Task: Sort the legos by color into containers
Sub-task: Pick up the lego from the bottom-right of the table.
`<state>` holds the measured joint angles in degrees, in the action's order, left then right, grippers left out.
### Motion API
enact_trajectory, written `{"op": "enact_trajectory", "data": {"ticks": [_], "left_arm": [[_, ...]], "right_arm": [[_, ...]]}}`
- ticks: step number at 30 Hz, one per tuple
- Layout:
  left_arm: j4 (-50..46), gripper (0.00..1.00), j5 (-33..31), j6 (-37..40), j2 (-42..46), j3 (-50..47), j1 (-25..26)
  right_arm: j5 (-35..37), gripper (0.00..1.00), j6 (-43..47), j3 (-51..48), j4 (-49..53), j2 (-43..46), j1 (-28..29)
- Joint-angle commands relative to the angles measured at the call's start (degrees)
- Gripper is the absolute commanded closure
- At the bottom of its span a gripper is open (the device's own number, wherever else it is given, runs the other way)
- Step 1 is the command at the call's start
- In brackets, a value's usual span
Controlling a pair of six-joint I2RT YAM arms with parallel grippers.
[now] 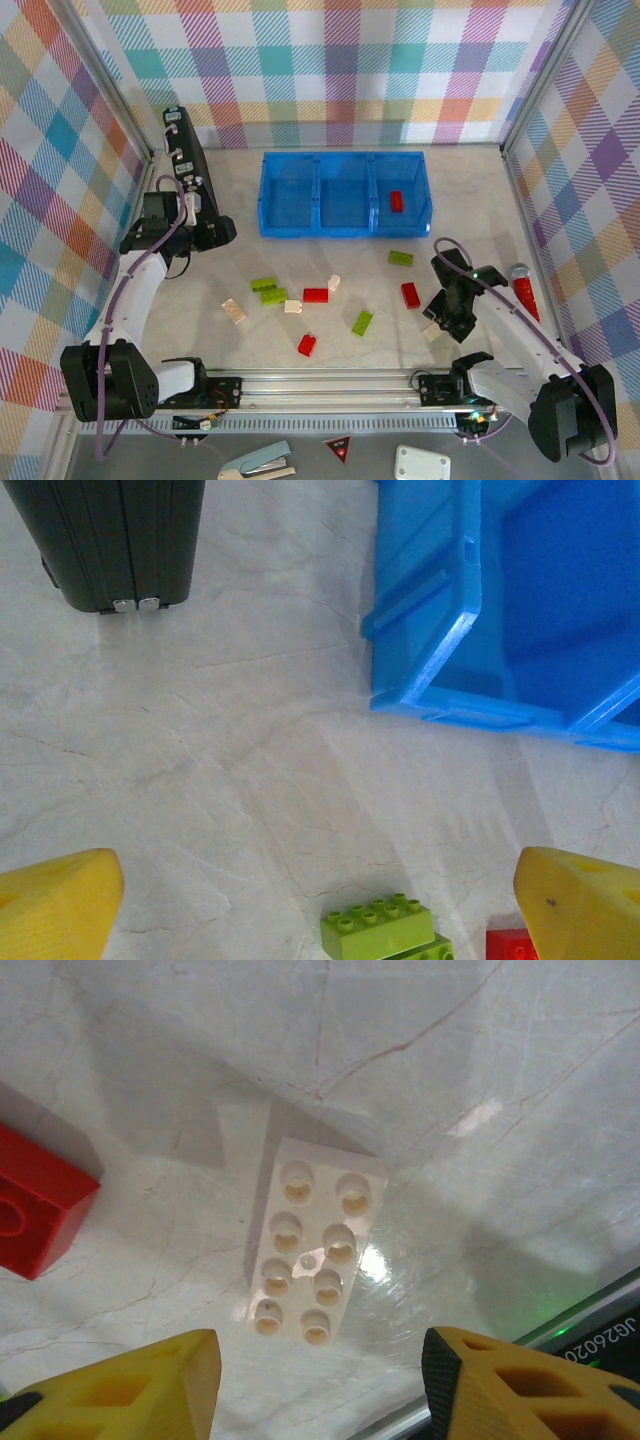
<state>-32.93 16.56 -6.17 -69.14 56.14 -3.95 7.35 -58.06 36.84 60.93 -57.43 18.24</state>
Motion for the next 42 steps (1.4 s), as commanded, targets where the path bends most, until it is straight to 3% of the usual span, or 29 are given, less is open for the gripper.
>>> {"op": "enact_trajectory", "data": {"ticks": [1,24,42], "left_arm": [[-0.9,0.00,-0.5,1.1,1.1,0.9,-1.1],[-1.3,0.00,-1.0,1.5,0.7,0.9,-1.0],[-1.6,0.00,-1.5,1.8,1.0,1.0,-1.1]], "right_arm": [[-1.3,0.43,-2.0,-1.5,-0.6,0.4,0.2],[-1.1,0.44,-3.7,-6.9,-11.1,-5.1,0.2],[0.1,0.55,-2.7,-6.6,-12.2,-7.9,0.2]]}}
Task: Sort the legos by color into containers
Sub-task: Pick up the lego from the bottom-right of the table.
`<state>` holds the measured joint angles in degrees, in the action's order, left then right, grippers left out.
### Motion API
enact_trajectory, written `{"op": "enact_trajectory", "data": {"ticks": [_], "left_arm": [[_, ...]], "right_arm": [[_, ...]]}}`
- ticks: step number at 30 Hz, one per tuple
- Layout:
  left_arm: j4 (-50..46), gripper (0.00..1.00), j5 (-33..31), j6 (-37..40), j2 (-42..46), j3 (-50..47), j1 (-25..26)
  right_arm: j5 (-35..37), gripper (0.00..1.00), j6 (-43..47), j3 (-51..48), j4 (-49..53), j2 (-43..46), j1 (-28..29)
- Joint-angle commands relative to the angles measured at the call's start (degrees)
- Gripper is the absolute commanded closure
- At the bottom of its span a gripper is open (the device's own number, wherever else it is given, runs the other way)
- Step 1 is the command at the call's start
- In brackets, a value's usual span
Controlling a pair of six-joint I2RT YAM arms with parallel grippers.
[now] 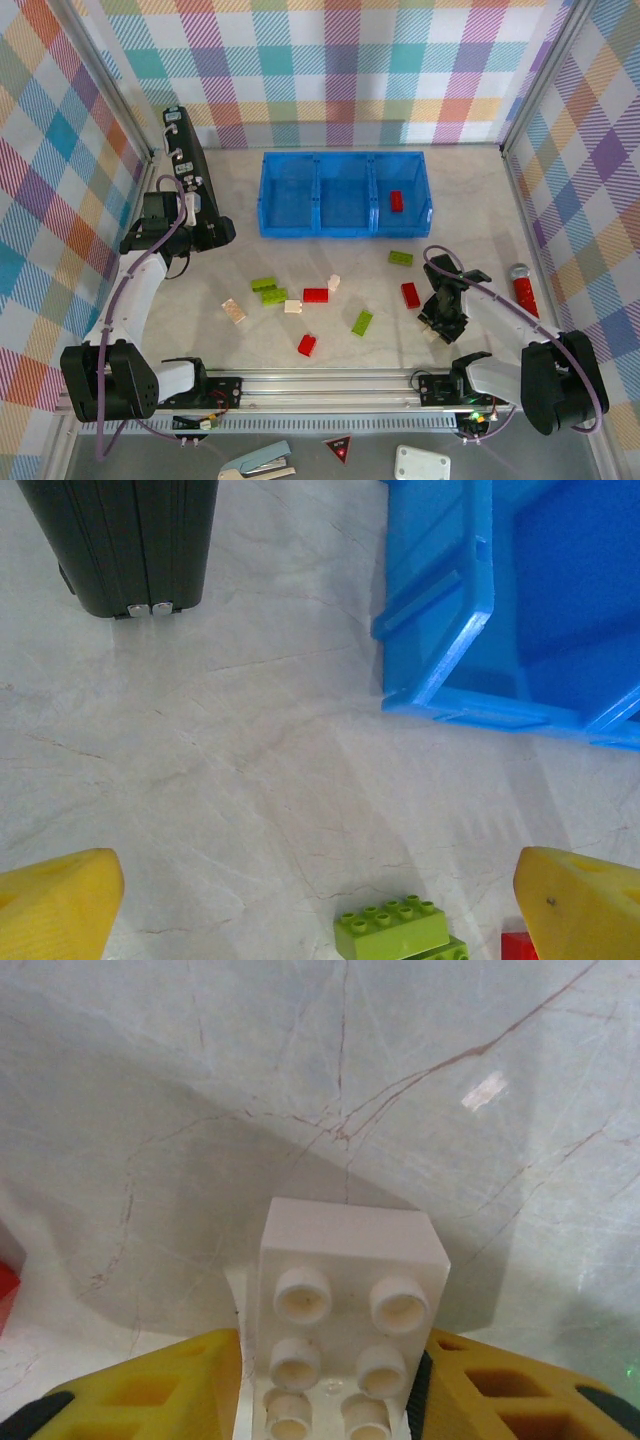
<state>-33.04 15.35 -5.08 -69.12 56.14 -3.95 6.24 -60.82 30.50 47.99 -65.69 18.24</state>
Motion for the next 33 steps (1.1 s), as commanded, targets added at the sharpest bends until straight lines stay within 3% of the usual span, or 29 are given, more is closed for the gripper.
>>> {"op": "enact_trajectory", "data": {"ticks": [1,14,24,33], "left_arm": [[-1.5,0.00,-0.2,0.7,1.0,1.1,-1.1],[-0.5,0.00,2.3,0.2,0.9,0.9,-1.1],[-0.4,0.00,2.1,0.2,1.5,0.8,-1.1],[-0.5,0.00,2.3,0.2,1.5,0.6,-1.1]], "right_arm": [[1.3,0.56,0.1,-0.3,0.7,0.4,0.2],[5.2,0.64,4.5,2.7,2.9,1.2,0.2],[10.6,0.66,14.4,7.5,5.7,5.1,0.2],[10.2,0.65,25.1,17.1,5.2,2.4,0.2]]}}
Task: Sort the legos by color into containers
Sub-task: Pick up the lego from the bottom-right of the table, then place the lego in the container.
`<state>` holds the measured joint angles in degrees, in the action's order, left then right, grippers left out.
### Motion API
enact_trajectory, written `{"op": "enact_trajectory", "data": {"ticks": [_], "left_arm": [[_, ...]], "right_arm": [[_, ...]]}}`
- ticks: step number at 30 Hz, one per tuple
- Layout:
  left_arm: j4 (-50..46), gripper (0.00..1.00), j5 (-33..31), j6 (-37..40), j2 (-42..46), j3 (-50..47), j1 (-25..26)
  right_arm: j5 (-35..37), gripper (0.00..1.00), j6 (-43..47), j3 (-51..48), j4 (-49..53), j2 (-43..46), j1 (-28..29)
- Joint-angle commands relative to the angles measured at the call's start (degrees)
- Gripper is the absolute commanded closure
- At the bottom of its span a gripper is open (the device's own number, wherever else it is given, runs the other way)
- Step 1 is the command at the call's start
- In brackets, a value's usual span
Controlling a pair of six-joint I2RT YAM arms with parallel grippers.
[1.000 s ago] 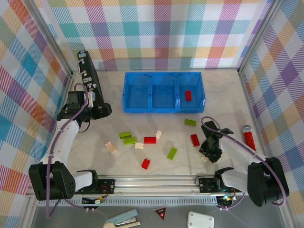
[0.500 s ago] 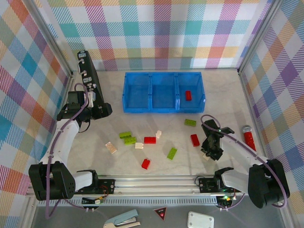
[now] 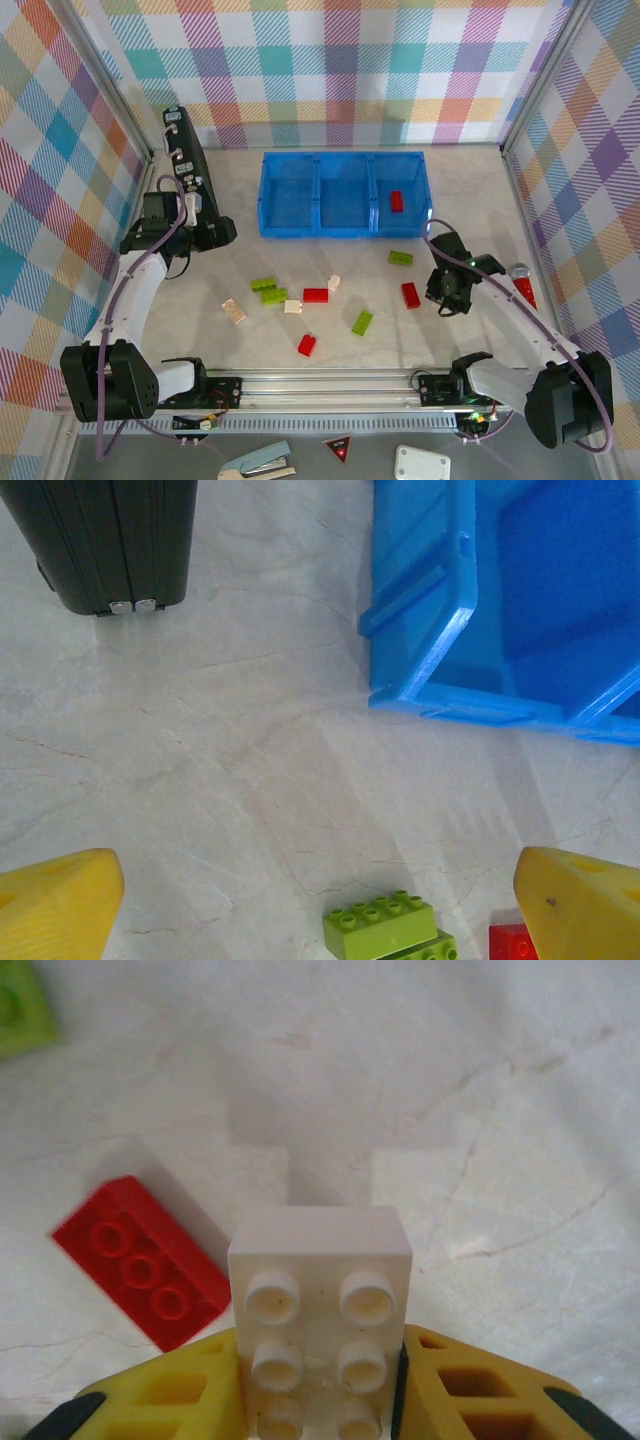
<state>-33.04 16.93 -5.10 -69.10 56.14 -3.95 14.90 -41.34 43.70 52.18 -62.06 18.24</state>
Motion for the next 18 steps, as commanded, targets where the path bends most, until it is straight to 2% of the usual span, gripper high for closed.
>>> {"op": "enact_trajectory", "data": {"ticks": [1,11,18], "left_arm": [[-0.4,0.00,0.8,0.2,1.5,0.6,-1.0],[0.0,0.00,2.0,-0.3,1.2,0.6,-1.1],[0.2,0.00,2.2,-0.5,0.9,0.5,-1.1]], "right_arm": [[2.3,0.64,7.0,5.5,1.4,-2.1,0.2],[5.1,0.65,18.0,24.5,6.8,-14.3,0.2],[0.9,0.65,19.1,38.2,9.1,-23.7,0.2]]}}
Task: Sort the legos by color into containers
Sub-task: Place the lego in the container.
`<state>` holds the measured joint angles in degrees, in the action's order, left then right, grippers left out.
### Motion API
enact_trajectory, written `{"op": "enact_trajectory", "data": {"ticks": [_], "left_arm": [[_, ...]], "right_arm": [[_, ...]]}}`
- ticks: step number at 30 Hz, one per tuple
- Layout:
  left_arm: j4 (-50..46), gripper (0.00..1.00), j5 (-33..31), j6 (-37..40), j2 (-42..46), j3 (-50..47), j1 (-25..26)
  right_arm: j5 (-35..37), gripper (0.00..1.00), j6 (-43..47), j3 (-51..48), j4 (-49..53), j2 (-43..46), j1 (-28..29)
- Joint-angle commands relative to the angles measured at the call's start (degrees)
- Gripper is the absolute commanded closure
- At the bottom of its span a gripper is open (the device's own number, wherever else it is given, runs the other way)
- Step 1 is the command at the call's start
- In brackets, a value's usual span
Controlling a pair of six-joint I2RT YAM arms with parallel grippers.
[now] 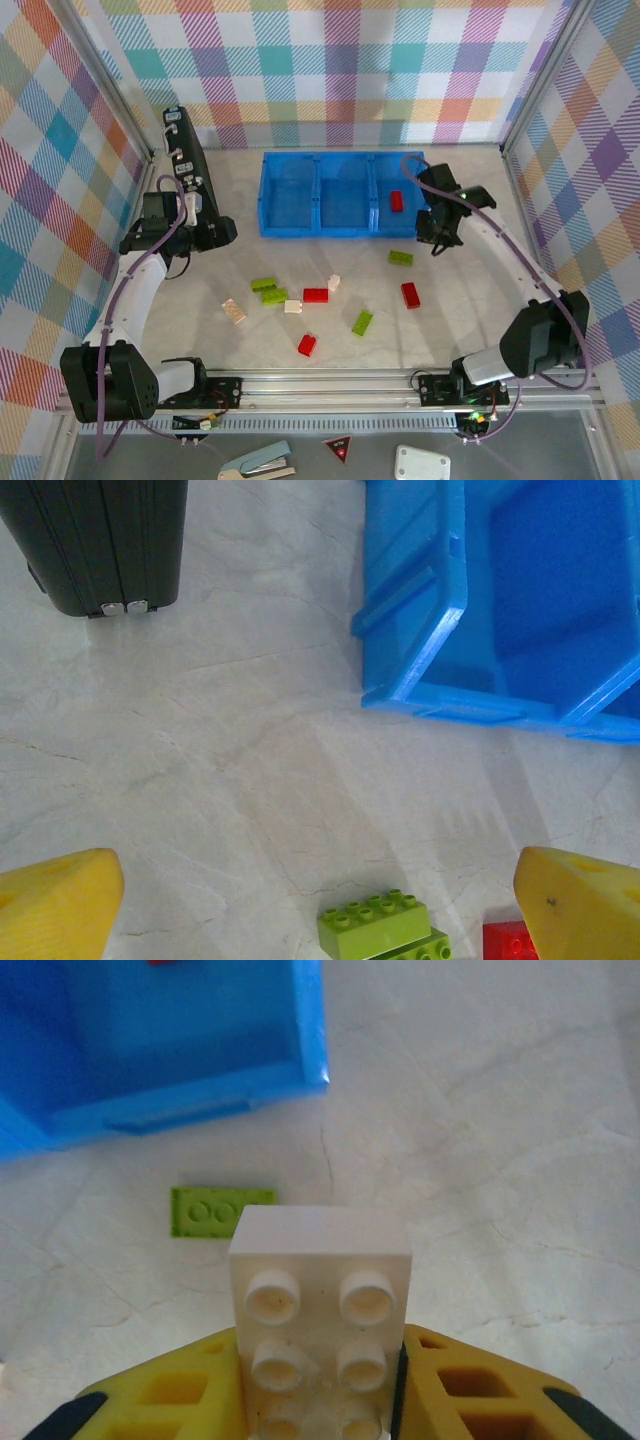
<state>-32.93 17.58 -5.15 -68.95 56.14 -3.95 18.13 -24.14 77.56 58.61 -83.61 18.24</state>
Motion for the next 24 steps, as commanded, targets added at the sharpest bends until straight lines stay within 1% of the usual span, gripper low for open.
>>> {"op": "enact_trajectory", "data": {"ticks": [1,3,6,10,16,21,24], "left_arm": [[0.1,0.00,1.6,-0.4,0.8,0.4,-1.0],[0.3,0.00,1.7,-0.6,0.6,0.2,-1.1],[0.4,0.00,2.2,-0.8,0.0,0.3,-1.1],[0.5,0.00,2.9,-1.3,-1.1,0.6,-1.0],[0.5,0.00,2.5,-1.3,-0.7,0.5,-1.1],[0.5,0.00,2.7,-1.3,-0.9,0.5,-1.1],[0.4,0.00,2.3,-1.2,-0.6,0.4,-1.0]], "right_arm": [[-3.6,0.65,1.9,5.8,2.5,-3.2,0.2],[-7.4,0.65,2.4,8.7,1.8,-5.3,0.3],[-8.6,0.66,1.1,12.4,1.2,-8.8,1.1],[-7.4,0.66,-0.5,18.4,2.1,-14.4,4.1],[-5.6,0.66,-1.5,30.3,4.5,-23.9,10.4],[-6.3,0.66,-2.0,40.1,6.0,-32.2,12.6],[-7.7,0.65,0.5,44.0,5.4,-36.0,13.4]]}}
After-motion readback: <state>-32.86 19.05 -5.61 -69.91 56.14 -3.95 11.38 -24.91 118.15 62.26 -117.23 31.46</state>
